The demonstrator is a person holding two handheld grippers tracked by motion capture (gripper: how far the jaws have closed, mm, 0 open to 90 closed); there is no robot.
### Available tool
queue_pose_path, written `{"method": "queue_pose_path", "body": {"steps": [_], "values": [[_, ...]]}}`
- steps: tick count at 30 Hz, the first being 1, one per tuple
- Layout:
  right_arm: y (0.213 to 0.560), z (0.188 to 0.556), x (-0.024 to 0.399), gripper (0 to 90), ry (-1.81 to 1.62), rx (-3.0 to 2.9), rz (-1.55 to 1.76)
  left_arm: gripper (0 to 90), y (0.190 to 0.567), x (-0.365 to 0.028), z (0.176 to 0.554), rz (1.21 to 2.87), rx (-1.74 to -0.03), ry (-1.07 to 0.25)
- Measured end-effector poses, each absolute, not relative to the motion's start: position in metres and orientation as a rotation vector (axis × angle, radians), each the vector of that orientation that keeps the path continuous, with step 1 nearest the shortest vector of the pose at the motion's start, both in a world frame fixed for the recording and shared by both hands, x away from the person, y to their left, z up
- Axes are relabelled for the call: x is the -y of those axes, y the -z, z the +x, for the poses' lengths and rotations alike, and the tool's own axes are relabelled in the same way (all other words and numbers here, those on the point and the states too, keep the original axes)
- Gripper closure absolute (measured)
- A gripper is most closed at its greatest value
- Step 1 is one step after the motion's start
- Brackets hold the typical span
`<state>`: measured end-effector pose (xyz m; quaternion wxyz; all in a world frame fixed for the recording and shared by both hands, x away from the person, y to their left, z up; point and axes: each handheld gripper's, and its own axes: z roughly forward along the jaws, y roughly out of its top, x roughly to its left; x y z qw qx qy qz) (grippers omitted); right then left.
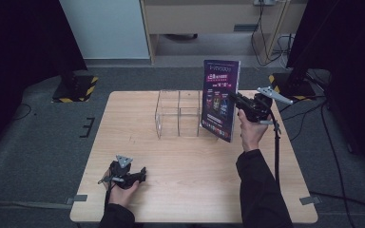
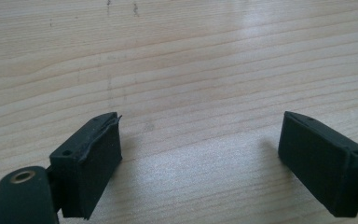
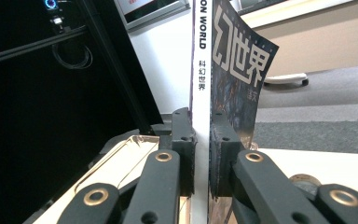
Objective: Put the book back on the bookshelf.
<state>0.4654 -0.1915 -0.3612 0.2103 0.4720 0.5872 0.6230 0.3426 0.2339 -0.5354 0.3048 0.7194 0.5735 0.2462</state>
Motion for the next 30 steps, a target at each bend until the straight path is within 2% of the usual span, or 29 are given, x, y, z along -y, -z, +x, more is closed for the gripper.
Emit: {"method": "queue_pose_path", "body": {"steps": [30], "values": [[0.386,0.469,0.172,83.2,-1.654,-1.652,1.307,11.9,0.535,-0.234,0.343,1.906,-1.518,-0.651]]}}
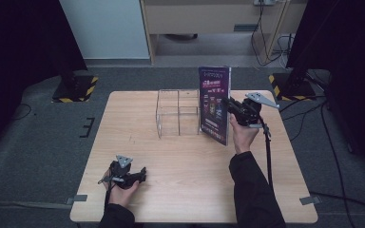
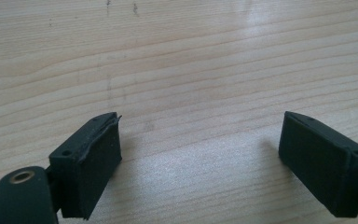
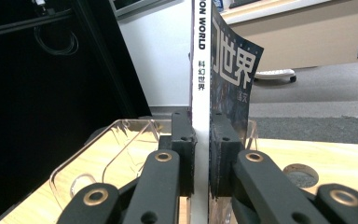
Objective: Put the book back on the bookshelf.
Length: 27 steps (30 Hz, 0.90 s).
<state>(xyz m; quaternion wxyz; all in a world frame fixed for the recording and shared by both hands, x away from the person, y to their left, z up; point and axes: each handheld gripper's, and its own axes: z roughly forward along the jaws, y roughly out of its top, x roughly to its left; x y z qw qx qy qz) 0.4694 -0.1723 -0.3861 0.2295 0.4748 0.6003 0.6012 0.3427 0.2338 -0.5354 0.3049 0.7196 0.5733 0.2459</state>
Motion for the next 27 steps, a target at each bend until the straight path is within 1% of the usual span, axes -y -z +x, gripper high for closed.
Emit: {"method": "queue_pose_path", "body": {"steps": [12,27], "values": [[0.391,0.455,0.174,83.0,-1.647,-1.677,1.266,11.9,0.535,-0.234,0.343,1.906,-1.518,-0.652],[0.397,0.429,0.19,82.6,-1.608,-1.768,1.25,11.9,0.535,-0.234,0.343,1.906,-1.518,-0.653]]}}
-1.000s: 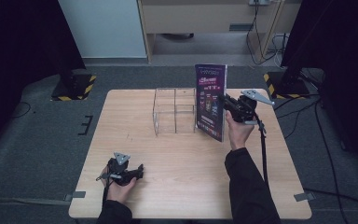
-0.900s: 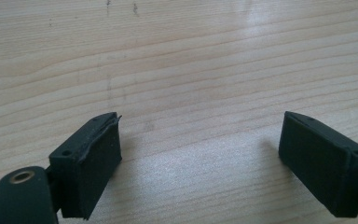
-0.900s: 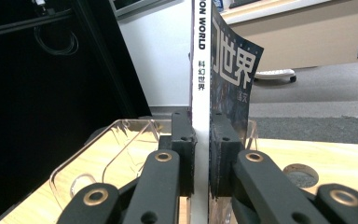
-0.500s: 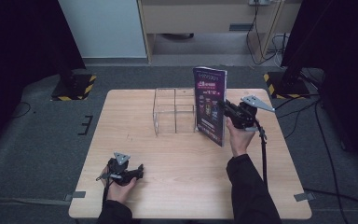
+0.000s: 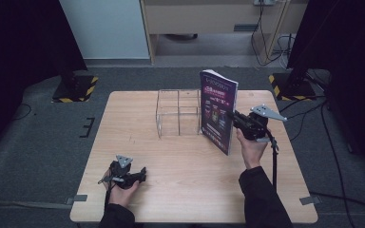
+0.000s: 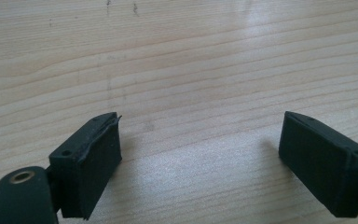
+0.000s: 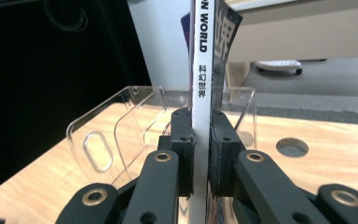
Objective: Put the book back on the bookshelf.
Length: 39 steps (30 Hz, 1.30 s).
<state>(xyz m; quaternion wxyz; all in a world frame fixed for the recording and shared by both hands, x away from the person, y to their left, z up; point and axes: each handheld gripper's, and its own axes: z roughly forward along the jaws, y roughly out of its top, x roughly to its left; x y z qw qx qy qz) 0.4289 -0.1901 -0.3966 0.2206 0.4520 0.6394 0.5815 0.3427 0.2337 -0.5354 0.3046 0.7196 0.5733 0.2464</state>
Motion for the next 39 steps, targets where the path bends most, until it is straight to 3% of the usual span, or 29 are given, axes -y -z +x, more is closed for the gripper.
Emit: {"method": "queue_pose_path", "body": {"steps": [18,30,39], "values": [[0.416,0.384,0.212,82.0,-1.543,-1.887,1.292,11.9,0.535,-0.234,0.343,1.906,-1.519,-0.652],[0.43,0.368,0.214,81.8,-1.497,-1.94,1.283,11.9,0.535,-0.234,0.343,1.906,-1.519,-0.652],[0.422,0.369,0.208,78.0,-1.502,-1.925,1.246,11.8,0.535,-0.232,0.341,1.894,-1.545,-0.626]]}}
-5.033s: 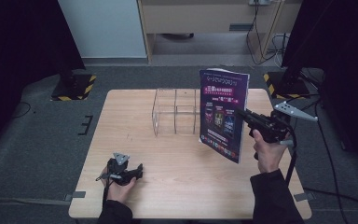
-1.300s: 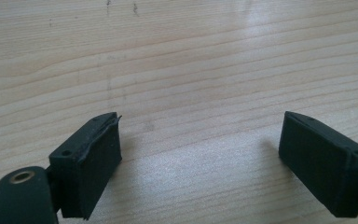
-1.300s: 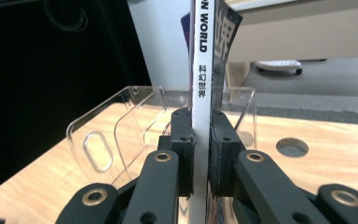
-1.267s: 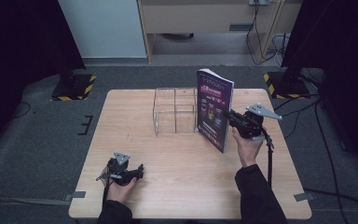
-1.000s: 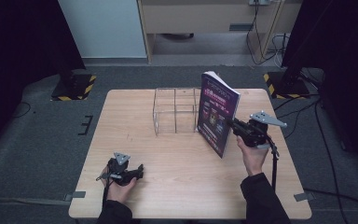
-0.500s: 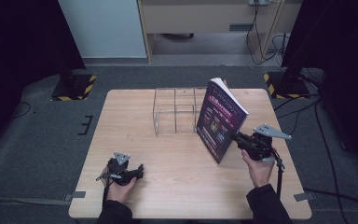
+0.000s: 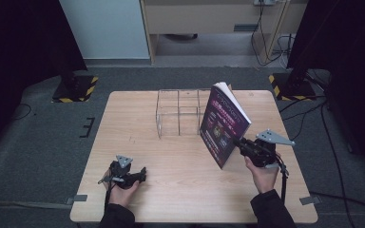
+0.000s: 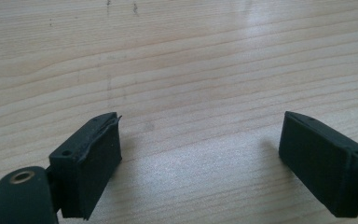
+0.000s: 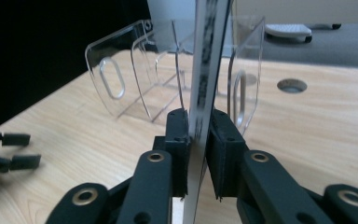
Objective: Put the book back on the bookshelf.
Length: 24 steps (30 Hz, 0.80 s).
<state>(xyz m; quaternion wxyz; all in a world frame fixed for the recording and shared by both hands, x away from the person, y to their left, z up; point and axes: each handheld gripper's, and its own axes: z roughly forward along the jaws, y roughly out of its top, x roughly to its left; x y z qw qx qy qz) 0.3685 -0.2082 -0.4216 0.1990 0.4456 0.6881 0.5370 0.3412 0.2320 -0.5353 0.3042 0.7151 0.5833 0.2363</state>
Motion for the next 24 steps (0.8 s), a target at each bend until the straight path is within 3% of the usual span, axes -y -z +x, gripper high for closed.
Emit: {"method": "queue_pose_path", "body": {"steps": [10,16,24], "values": [[0.398,0.387,0.203,75.6,-1.498,-1.887,1.247,11.9,0.535,-0.234,0.343,1.906,-1.519,-0.651],[0.394,0.393,0.201,81.6,-1.471,-1.875,1.291,11.8,0.535,-0.232,0.341,1.896,-1.544,-0.626],[0.393,0.39,0.195,82.8,-1.463,-1.85,1.309,11.8,0.535,-0.234,0.343,1.906,-1.519,-0.651]]}}
